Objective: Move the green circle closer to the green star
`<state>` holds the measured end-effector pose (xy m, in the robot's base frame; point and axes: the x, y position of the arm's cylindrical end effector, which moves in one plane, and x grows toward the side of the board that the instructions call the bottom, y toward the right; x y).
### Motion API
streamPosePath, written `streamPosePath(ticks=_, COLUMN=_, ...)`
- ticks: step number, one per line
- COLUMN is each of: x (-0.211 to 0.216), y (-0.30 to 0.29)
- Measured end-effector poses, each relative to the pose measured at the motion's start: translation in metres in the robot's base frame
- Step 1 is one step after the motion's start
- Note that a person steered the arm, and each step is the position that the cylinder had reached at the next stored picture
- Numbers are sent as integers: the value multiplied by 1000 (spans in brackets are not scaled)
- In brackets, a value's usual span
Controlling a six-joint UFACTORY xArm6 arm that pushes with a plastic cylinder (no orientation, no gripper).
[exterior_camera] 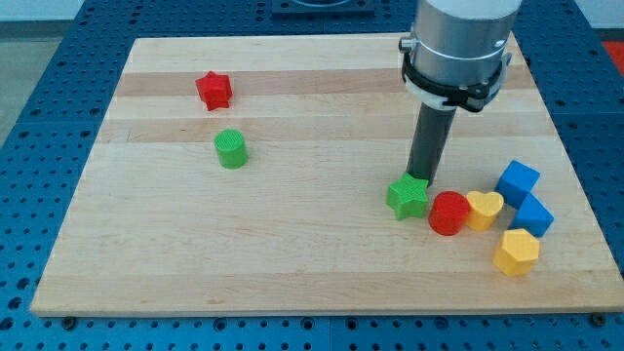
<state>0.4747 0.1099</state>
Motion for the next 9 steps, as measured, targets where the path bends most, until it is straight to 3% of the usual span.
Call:
streamPosePath(ticks=3, x=-11, y=-62)
streamPosePath(ticks=6, x=-14, y=-265)
streamPosePath(ticks=9, x=-52, y=-268)
